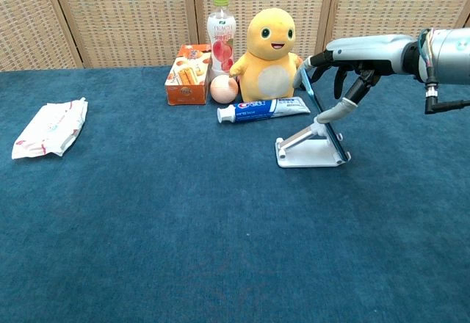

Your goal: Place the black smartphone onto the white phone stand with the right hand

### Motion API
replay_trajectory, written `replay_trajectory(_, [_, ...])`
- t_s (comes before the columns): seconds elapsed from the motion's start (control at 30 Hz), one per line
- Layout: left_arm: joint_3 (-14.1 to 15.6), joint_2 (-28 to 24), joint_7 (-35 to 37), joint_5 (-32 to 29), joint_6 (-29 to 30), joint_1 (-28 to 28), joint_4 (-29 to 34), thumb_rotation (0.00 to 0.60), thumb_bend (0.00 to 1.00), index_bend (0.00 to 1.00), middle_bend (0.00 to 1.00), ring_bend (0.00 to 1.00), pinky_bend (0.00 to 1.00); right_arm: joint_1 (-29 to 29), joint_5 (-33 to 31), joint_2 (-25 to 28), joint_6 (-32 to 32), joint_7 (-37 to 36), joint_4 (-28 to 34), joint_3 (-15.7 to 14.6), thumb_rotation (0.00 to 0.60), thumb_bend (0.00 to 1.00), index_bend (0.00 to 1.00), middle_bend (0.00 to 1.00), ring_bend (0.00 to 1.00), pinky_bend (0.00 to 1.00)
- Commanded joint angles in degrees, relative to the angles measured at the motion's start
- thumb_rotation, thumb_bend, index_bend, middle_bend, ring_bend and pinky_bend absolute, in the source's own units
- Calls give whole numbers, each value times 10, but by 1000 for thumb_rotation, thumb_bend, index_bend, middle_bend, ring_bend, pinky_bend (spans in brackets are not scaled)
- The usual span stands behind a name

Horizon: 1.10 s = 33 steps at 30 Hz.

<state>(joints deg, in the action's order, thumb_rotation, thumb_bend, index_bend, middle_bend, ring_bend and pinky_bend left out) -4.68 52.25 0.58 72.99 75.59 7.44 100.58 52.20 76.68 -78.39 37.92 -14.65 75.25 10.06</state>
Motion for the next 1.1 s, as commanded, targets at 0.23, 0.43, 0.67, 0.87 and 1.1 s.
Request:
replay_trajectory(0.23, [1,1,2,3,1,-1,-4,600,0,0,0,0,0,0,-8,8,-8,5,6,-3,600,309,105,20,81,268])
replay_trajectory(0.43, [2,2,1,4,2,-1,-3,600,0,0,0,0,0,1,-18,18,-18,10,14,-4,600,205,0,0,0,151])
replay_trajectory(0.67, [3,1,1,7,5,-2,-2,600,0,0,0,0,0,-2,-27,34,-16,17,36,-2,600,156,0,0,0,80])
replay_trajectory(0.87, [4,-1,8,12,9,-5,-3,600,0,0,0,0,0,-9,-40,50,-3,26,55,5,600,156,0,0,0,63])
replay_trajectory(1.1, [5,-3,24,25,21,-11,-10,600,0,0,0,0,0,-88,-40,159,109,50,172,4,600,156,0,0,0,63])
